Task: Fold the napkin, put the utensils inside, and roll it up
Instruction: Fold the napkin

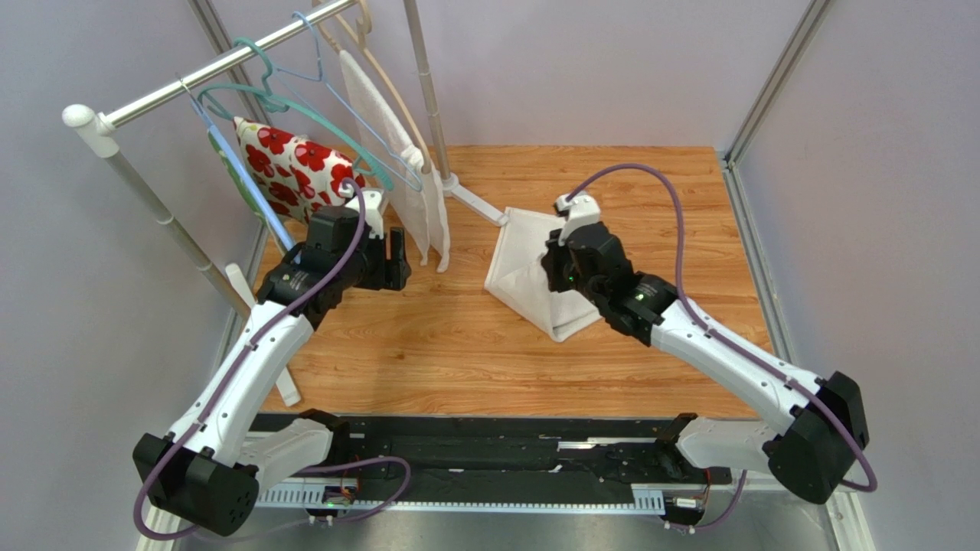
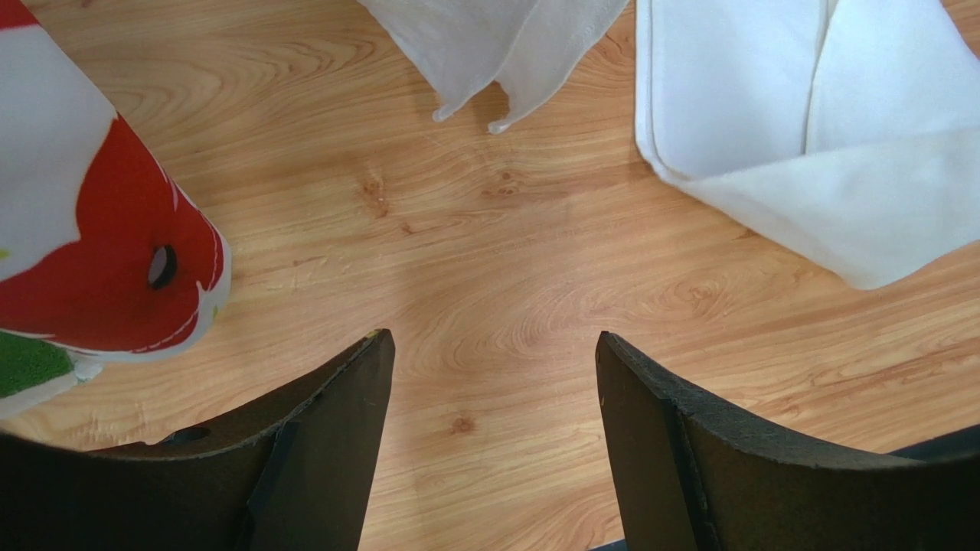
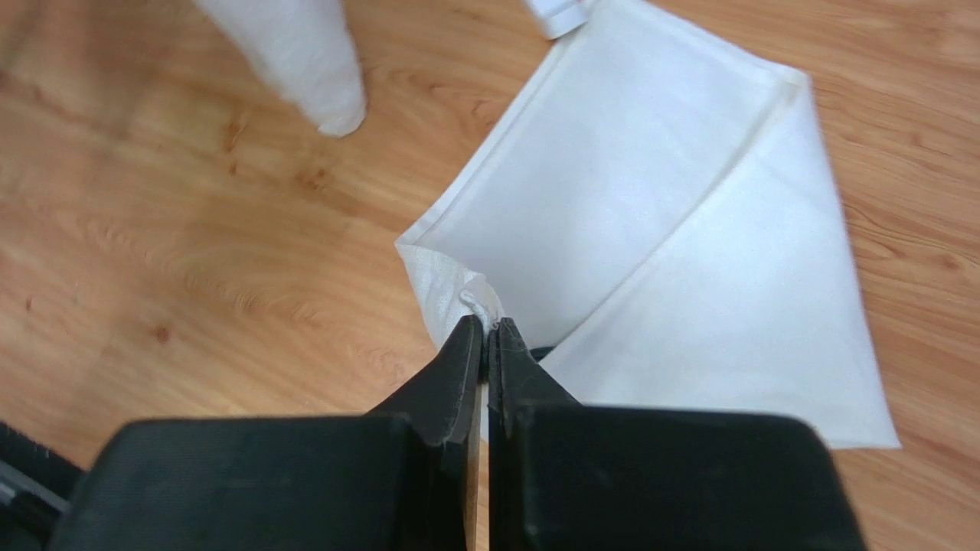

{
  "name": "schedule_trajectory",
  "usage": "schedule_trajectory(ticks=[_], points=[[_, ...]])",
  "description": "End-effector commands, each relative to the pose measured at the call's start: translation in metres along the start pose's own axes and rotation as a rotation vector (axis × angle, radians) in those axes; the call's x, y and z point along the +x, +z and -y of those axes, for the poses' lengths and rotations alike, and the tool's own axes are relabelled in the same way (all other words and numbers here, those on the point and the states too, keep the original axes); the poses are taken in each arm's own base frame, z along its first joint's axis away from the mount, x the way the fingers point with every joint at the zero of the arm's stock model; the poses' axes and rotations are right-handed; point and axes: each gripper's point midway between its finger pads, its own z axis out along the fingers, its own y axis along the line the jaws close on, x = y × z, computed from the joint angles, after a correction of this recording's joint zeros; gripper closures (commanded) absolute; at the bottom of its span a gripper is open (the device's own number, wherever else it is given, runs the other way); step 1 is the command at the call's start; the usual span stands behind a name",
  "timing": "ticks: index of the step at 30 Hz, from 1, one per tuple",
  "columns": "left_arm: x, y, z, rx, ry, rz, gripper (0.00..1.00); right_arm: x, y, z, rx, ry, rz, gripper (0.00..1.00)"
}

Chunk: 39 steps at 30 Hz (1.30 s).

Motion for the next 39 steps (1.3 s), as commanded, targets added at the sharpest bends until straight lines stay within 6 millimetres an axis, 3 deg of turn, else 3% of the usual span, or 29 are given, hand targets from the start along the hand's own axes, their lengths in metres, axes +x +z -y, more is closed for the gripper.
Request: schedule_trajectory(ticks=[1, 4, 12, 15, 18, 22, 28, 31, 39], points=[[-0.005, 0.003, -0.001, -0.002, -0.022, 0.018, 0.26, 0.000, -0.009, 0.049, 0.118, 0.155, 0.014, 1.00], [-0.006, 0.003, -0.001, 0.000, -0.025, 0.017, 0.26, -0.002, -0.016, 0.073, 0.178, 0.233, 0.042, 1.00], [-0.005, 0.004, 0.000, 0.012, -0.025, 0.014, 0.26, 0.043, -0.013, 0.145, 0.380, 0.360, 0.009, 1.00], [-0.005, 0.004, 0.002, 0.021, -0.025, 0.012, 0.26, 0.053, -0.006, 0.163, 0.398, 0.394, 0.009, 1.00], [-0.005, 0.004, 0.003, 0.027, -0.027, 0.013, 0.26, 0.060, 0.005, 0.172, 0.395, 0.393, -0.002, 1.00], [-0.003, 0.005, 0.004, 0.032, -0.027, 0.007, 0.26, 0.067, 0.022, 0.171, 0.344, 0.367, -0.023, 1.00], [-0.002, 0.006, 0.005, 0.039, -0.026, 0.001, 0.26, 0.046, 0.026, 0.160, 0.256, 0.325, 0.044, 1.00], [-0.002, 0.007, 0.005, 0.041, -0.027, 0.001, 0.26, 0.033, 0.021, 0.169, 0.293, 0.295, 0.099, 1.00], [0.000, 0.009, 0.007, 0.051, -0.029, -0.012, 0.26, 0.071, 0.029, 0.204, 0.455, 0.329, 0.026, 1.00]])
